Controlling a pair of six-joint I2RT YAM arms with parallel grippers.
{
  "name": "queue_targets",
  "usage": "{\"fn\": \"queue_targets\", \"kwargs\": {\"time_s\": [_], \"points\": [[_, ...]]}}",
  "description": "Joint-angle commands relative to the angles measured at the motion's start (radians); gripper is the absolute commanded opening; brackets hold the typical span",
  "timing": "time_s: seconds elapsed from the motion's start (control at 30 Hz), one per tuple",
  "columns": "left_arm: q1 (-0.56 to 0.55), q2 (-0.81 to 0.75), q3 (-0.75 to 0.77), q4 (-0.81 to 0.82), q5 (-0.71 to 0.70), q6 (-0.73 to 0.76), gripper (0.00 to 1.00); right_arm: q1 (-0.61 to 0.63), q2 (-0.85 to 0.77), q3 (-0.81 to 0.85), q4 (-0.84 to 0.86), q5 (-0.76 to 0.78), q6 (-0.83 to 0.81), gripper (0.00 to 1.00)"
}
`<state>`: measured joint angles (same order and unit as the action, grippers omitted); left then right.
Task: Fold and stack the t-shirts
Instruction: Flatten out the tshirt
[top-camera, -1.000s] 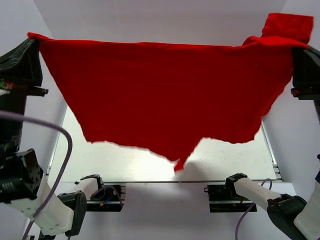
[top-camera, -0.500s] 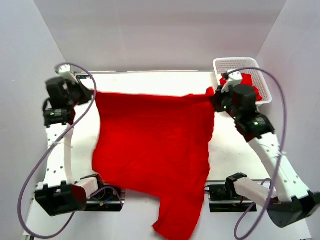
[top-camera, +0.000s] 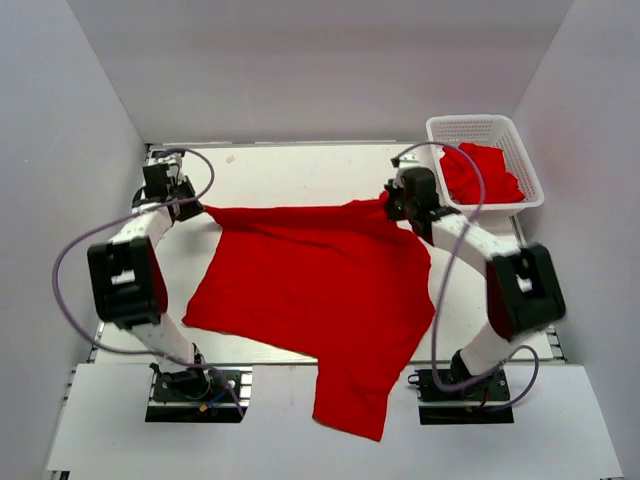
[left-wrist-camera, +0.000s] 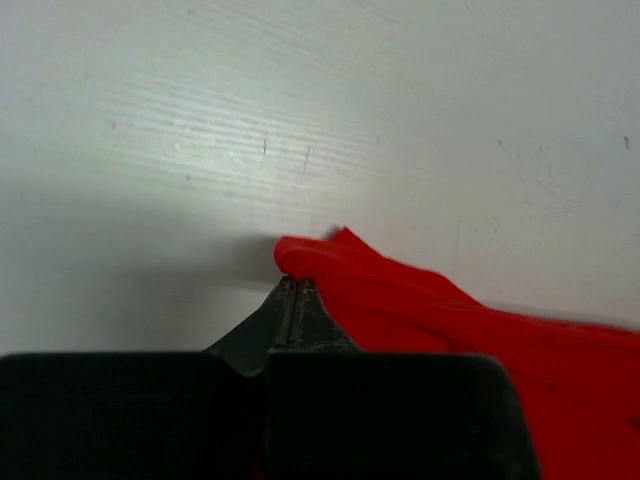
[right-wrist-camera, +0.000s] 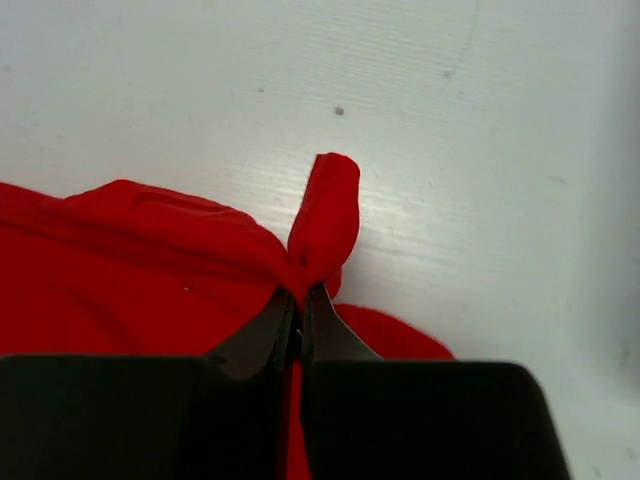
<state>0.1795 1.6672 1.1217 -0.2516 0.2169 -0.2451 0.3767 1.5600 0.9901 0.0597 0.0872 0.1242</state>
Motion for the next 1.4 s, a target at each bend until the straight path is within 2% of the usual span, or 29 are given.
{"fn": "queue_targets", "kwargs": {"time_s": [0.0, 0.17, 0.4, 0.53, 0.67, 0.9, 0.93, 0.97, 1.0, 1.07, 1.1, 1.17, 1.2, 1.27, 1.3, 1.37], "points": [[0.003, 0.066, 0.102, 0.133, -0.007, 0.001, 0.0, -0.005, 0.151, 0.175, 0.186, -0.007, -0.027, 0.0], [-0.006, 0.268, 0.274, 0.187, 0.029, -0.019, 0.0, -0.004, 0.38, 0.416, 0.141, 0.019, -0.08, 0.0], [-0.015, 0.459, 0.503, 0.219, 0.019, -0.019, 0.0, -0.016, 0.569, 0.694, 0.068, 0.054, -0.117, 0.0], [-0.025, 0.584, 0.657, 0.164, 0.018, -0.028, 0.0, -0.022, 0.69, 0.867, 0.029, 0.025, -0.166, 0.0], [-0.034, 0.638, 0.684, 0.169, -0.059, -0.006, 0.0, -0.032, 0.761, 0.952, 0.022, -0.004, -0.159, 0.0], [-0.043, 0.703, 0.782, 0.178, -0.079, 0.003, 0.02, -0.045, 0.87, 1.076, 0.035, -0.033, -0.141, 0.0], [-0.043, 0.718, 0.794, 0.178, -0.079, 0.003, 0.05, -0.05, 0.89, 1.085, 0.04, -0.043, -0.136, 0.04], [-0.043, 0.718, 0.814, 0.178, -0.079, 0.003, 0.11, -0.051, 0.894, 1.091, 0.052, -0.046, -0.136, 0.29], [-0.043, 0.73, 0.825, 0.178, -0.079, 0.003, 0.15, -0.053, 0.899, 1.113, 0.06, -0.041, -0.138, 0.36], [-0.043, 0.739, 0.855, 0.178, -0.088, 0.012, 0.3, -0.062, 0.916, 1.128, 0.057, -0.047, -0.144, 0.52], [-0.043, 0.749, 0.869, 0.178, -0.088, 0.021, 0.41, -0.059, 0.92, 1.154, 0.048, -0.04, -0.141, 0.7], [-0.043, 0.749, 0.92, 0.138, -0.097, 0.039, 0.49, -0.062, 0.899, 1.153, 0.048, -0.04, -0.141, 0.84], [-0.043, 0.749, 0.934, 0.124, -0.097, 0.055, 0.57, -0.068, 0.876, 1.136, 0.046, -0.043, -0.141, 0.9], [-0.043, 0.729, 0.943, 0.115, -0.097, 0.073, 0.69, -0.075, 0.832, 1.118, 0.034, -0.049, -0.138, 0.9], [-0.043, 0.714, 0.943, 0.106, -0.106, 0.087, 0.78, -0.081, 0.795, 1.096, 0.031, -0.046, -0.133, 0.9], [-0.043, 0.654, 0.909, 0.097, -0.106, 0.087, 0.8, -0.088, 0.758, 1.06, -0.001, -0.038, -0.103, 0.9]]}}
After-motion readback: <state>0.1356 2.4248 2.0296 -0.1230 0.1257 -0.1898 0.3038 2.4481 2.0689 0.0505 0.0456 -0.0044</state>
